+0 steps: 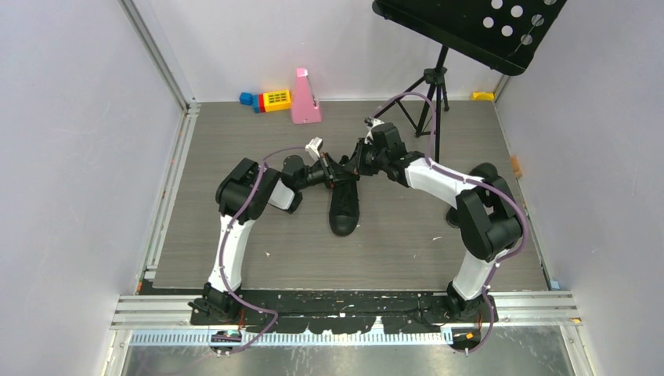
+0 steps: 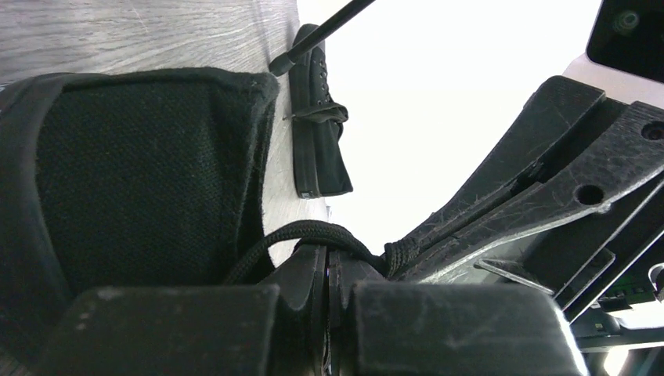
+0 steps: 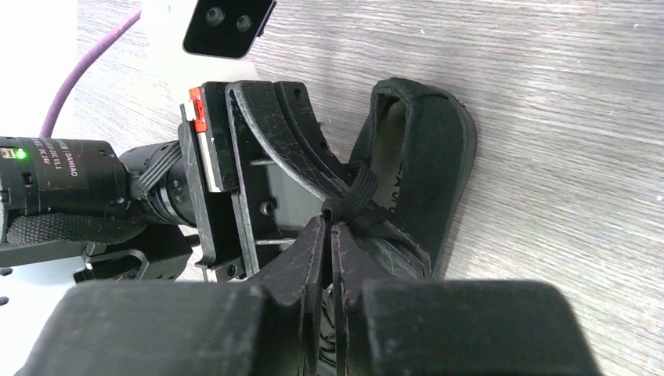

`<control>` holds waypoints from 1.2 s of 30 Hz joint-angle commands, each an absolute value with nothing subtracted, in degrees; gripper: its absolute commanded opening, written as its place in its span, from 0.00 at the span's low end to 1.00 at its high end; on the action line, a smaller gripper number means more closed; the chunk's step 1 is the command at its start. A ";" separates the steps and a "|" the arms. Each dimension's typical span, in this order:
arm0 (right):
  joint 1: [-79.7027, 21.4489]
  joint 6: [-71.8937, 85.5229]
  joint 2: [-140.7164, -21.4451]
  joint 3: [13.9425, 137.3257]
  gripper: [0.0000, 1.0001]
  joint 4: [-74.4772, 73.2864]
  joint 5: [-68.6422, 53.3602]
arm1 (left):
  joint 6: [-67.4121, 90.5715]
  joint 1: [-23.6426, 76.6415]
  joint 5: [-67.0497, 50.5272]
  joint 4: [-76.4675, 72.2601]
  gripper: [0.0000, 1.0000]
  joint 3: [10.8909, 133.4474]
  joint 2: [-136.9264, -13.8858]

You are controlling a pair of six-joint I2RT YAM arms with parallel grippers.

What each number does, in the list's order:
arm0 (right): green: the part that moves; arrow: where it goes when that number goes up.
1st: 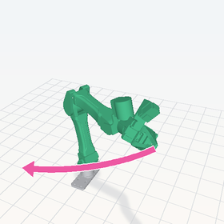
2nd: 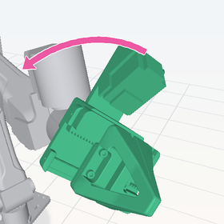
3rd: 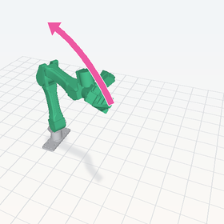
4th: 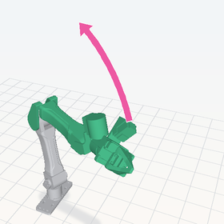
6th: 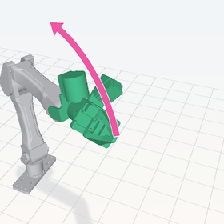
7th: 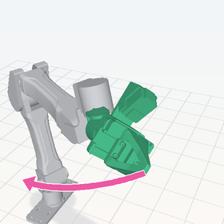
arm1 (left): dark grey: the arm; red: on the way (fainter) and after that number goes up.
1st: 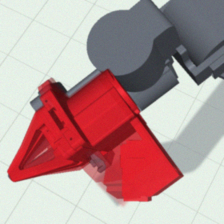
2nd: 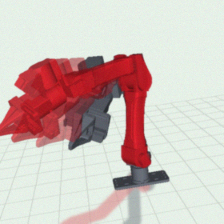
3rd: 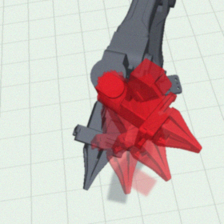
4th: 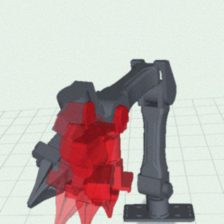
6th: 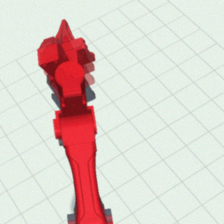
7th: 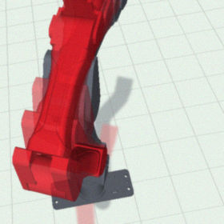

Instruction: Tie the shoes

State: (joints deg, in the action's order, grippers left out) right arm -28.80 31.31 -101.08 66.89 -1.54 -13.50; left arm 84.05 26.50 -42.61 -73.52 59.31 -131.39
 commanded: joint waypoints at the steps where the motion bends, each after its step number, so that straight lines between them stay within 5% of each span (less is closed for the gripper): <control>1: -29.88 29.44 -98.04 69.55 0.14 -5.92 -11.83 | 85.39 26.81 -42.69 -77.39 0.00 61.63 -132.13; 8: -29.88 30.06 -98.10 70.26 0.27 -6.04 -11.54 | 84.95 26.72 -42.39 -77.35 0.00 61.04 -132.19; 26: -28.83 30.08 -99.76 74.14 0.43 -8.06 -12.05 | 84.11 26.54 -41.73 -76.55 0.00 60.21 -132.36; 36: -28.30 29.76 -100.40 74.60 0.63 -9.03 -11.73 | 84.02 26.54 -41.75 -76.55 0.00 60.21 -132.28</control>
